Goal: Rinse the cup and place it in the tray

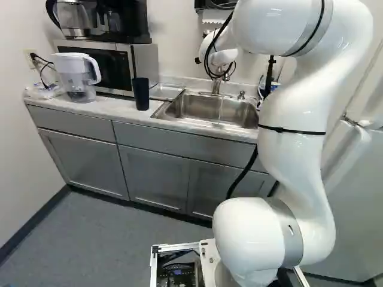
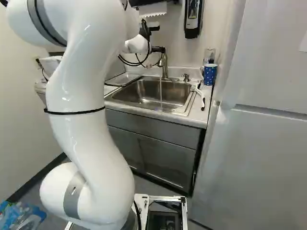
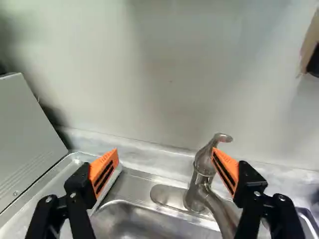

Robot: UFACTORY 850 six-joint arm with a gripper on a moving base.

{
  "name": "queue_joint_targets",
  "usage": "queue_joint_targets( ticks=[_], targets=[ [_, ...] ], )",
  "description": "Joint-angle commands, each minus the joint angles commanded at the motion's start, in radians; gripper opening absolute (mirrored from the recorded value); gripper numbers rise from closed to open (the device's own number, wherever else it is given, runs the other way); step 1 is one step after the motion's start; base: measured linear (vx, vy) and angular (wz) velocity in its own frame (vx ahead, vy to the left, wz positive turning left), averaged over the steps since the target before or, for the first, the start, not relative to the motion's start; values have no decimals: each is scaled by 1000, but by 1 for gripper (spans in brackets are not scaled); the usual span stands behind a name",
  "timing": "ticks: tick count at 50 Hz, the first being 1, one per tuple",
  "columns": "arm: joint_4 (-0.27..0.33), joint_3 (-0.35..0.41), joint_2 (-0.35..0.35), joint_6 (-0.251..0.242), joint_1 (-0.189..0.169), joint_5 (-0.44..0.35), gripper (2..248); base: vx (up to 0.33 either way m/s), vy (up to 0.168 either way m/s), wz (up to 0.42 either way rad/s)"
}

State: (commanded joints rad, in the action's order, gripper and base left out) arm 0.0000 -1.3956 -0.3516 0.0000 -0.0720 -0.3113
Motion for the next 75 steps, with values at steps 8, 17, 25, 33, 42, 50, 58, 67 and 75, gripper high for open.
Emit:
queue_joint_targets(
  ticks=[8,17,25,33,42,50,58,67,75],
  targets=[
    [0,48,42,0,-3,0,247,0,0,0],
    [0,101,87,0,-10,0,247,0,0,0],
    [0,146,128,0,-18,0,247,0,0,0],
    [0,190,168,0,-27,8,247,0,0,0],
    [0,239,213,0,-38,34,247,0,0,0],
    [0,282,253,0,-49,63,247,0,0,0],
    [0,321,290,0,-59,94,247,0,0,0],
    [0,364,333,0,-73,138,247,0,0,0],
    [0,402,370,0,-86,190,247,0,0,0]
  ],
)
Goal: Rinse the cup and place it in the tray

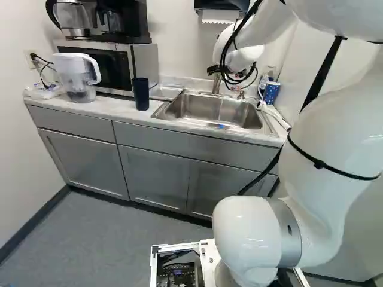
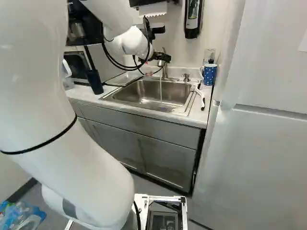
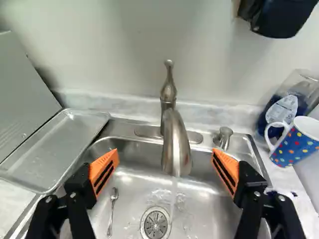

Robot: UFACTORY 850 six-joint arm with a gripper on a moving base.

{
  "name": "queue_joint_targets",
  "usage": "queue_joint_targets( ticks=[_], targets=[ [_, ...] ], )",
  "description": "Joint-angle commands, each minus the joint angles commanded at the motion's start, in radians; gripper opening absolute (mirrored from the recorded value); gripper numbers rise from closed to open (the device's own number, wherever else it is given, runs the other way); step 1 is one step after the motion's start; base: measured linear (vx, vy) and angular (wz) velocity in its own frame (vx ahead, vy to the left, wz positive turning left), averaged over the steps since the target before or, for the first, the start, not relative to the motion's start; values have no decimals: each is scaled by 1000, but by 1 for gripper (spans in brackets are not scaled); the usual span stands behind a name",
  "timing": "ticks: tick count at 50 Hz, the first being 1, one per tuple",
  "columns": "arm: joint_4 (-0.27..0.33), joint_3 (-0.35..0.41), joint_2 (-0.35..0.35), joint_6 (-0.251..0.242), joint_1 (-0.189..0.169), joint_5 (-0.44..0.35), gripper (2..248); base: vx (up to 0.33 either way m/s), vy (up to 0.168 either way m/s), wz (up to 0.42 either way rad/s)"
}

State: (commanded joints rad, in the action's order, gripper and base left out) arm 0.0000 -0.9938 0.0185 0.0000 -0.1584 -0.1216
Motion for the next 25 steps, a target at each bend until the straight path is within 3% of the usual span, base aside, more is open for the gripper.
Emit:
queue_joint_targets(
  ticks=[15,25],
  targets=[
    [0,61,62,0,-19,126,247,0,0,0],
    [0,64,66,0,-19,228,247,0,0,0]
  ],
)
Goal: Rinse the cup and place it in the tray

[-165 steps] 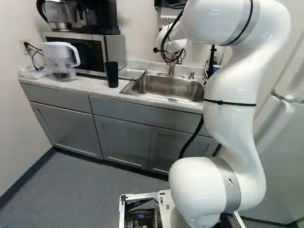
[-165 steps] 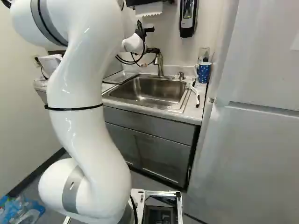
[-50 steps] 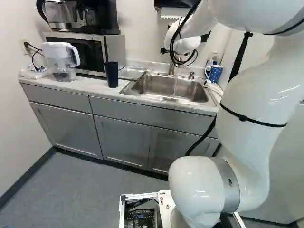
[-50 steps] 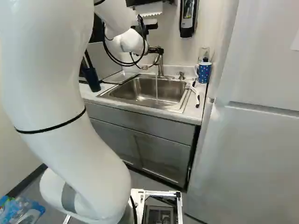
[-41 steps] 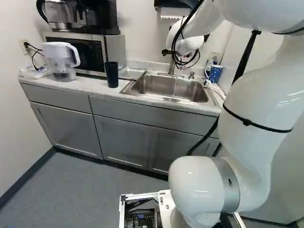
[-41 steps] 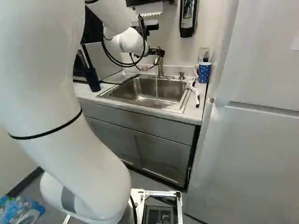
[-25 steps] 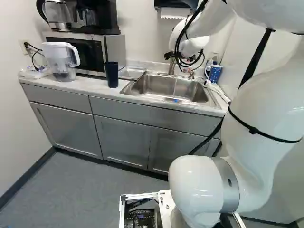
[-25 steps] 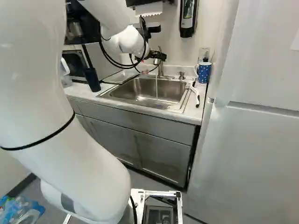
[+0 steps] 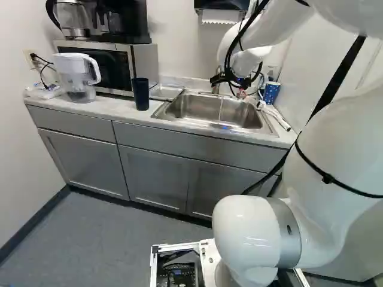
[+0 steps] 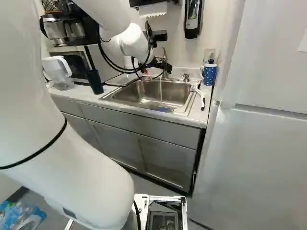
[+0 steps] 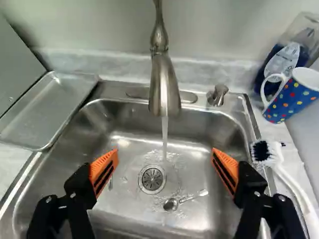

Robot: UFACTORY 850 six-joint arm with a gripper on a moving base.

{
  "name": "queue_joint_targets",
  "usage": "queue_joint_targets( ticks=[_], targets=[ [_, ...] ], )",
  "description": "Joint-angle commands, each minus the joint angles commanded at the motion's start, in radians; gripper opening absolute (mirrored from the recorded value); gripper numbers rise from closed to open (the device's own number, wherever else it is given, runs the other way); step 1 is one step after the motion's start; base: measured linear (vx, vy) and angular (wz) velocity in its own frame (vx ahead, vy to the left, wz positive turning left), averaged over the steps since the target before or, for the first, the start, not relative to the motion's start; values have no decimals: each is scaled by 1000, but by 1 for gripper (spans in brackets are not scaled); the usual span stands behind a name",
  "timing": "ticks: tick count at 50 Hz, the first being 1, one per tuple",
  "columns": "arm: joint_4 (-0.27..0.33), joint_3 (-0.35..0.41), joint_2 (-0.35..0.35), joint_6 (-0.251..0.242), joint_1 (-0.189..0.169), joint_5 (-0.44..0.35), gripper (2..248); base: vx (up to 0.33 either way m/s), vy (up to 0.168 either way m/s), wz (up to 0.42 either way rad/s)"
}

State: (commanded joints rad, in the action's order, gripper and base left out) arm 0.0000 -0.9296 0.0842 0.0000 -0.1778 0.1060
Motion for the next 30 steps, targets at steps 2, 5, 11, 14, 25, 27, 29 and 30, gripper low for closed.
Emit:
queue_joint_targets(
  ticks=[2,5,11,14,25,27,29,30],
  targets=[
    [0,0,0,0,0,21,247,0,0,0],
    [0,0,0,0,0,52,247,0,0,0],
    [0,0,0,0,0,115,247,0,0,0],
    [0,0,0,0,0,112,247,0,0,0],
    [0,1,1,0,4,112,247,0,0,0],
    [0,1,1,0,8,112,247,0,0,0],
    [0,2,2,0,13,112,247,0,0,0],
    [0,2,2,0,16,112,247,0,0,0]
  ],
)
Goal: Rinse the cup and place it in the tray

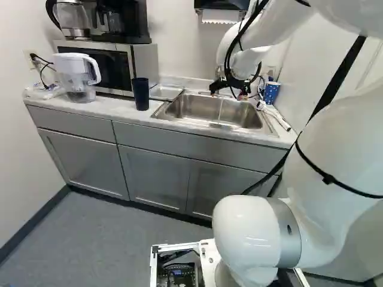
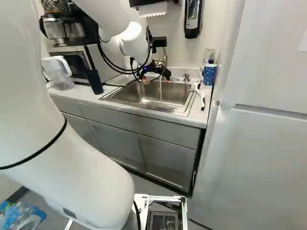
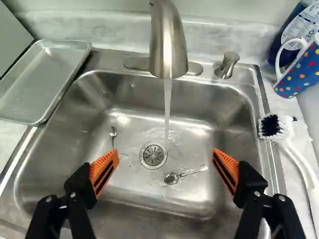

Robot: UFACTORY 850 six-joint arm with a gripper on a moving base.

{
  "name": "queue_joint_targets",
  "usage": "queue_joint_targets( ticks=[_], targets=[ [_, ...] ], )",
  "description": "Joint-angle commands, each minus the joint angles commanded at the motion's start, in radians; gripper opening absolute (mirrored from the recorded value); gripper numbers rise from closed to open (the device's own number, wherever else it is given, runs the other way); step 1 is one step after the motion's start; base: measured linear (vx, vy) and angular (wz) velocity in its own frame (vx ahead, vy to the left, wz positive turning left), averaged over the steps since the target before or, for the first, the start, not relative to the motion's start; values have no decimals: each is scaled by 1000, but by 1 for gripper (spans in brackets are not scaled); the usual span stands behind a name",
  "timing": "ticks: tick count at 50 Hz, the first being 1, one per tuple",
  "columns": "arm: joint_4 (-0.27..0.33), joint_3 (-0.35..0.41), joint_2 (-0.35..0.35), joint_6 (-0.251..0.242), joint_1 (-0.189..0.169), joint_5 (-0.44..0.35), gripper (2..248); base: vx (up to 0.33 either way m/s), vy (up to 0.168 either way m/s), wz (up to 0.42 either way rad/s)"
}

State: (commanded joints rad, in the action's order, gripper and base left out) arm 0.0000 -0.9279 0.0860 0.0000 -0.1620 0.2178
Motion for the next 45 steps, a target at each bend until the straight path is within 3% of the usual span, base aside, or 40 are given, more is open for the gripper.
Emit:
queue_joint_targets(
  ticks=[45],
  targets=[
    [0,10,11,0,151,0,247,0,0,0]
  ],
)
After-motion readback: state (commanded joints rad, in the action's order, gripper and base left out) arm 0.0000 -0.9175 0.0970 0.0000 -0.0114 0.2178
